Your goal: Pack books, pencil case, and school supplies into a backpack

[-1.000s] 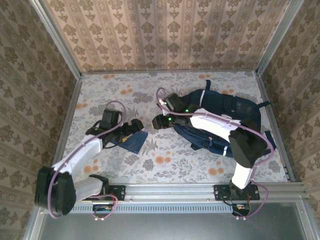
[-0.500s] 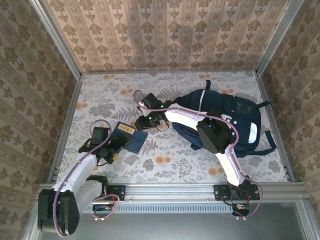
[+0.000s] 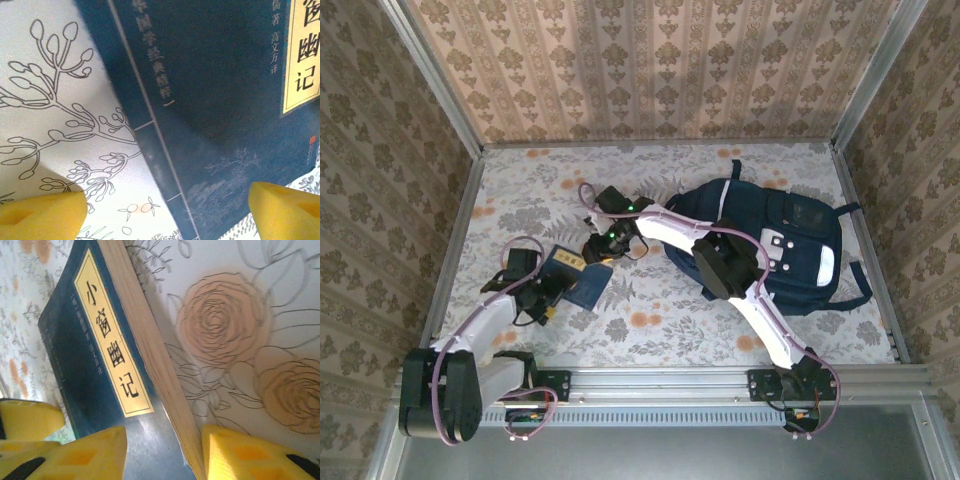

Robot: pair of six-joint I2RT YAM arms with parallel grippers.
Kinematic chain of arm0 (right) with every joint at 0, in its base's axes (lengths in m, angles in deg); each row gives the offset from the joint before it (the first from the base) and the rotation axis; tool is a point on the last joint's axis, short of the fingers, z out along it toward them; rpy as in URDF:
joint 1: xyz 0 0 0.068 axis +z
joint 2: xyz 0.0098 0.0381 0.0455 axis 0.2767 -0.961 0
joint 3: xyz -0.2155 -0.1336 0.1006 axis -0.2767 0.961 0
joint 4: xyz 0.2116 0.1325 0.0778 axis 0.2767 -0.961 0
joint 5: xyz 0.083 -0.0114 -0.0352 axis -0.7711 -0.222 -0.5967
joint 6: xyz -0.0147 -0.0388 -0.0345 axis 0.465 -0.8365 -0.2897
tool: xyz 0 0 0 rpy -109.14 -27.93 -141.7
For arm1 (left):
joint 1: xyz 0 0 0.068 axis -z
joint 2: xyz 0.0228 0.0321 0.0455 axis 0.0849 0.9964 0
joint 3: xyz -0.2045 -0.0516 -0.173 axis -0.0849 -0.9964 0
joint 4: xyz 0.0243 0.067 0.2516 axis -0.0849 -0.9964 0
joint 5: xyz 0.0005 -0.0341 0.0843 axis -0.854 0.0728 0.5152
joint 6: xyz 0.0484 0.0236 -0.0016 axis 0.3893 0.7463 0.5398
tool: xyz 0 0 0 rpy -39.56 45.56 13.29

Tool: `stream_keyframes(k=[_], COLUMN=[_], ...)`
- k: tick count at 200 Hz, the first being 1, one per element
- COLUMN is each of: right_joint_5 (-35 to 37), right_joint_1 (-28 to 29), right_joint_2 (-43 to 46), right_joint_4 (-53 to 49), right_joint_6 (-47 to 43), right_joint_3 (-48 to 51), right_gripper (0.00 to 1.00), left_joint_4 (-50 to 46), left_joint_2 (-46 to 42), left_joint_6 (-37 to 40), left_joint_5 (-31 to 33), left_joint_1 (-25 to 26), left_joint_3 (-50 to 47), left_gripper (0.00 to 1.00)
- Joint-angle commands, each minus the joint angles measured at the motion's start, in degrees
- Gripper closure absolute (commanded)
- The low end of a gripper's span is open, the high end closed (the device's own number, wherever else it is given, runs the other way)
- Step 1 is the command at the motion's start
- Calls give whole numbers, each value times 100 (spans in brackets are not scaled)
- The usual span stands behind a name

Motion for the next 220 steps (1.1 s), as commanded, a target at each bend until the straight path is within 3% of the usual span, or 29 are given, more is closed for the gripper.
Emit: stream_keyframes(k=[1, 44, 78, 150, 193, 220], right_joint_5=[-746, -1152, -1608, -971, -794, -837], right_joint_1=[196, 364, 368, 143, -74, -246], right_joint_2=[-173, 121, 179, 807, 1414, 1849], right_joint_4=[-501, -545, -94, 393, 1573, 2885], right_joint_6=[-268, -386, 116, 677, 1410, 2410], right_joint_3=[-154, 234, 486, 1253, 2370, 3336], right_gripper=[57, 60, 62, 83, 92, 93], left_joint_4=[1683, 1841, 1776, 907, 686, 879], left_joint_2=[589, 763, 662, 49, 17, 31], left_joint_6=[71, 152, 214, 454, 599, 520], left_joint_5=[-417, -563, -659, -406, -440, -672], left_joint_1=[24, 29, 30, 28, 29, 34], left_joint_3=[-175, -169, -174, -94, -111, -216], left_gripper=[13, 15, 16, 13, 9, 8])
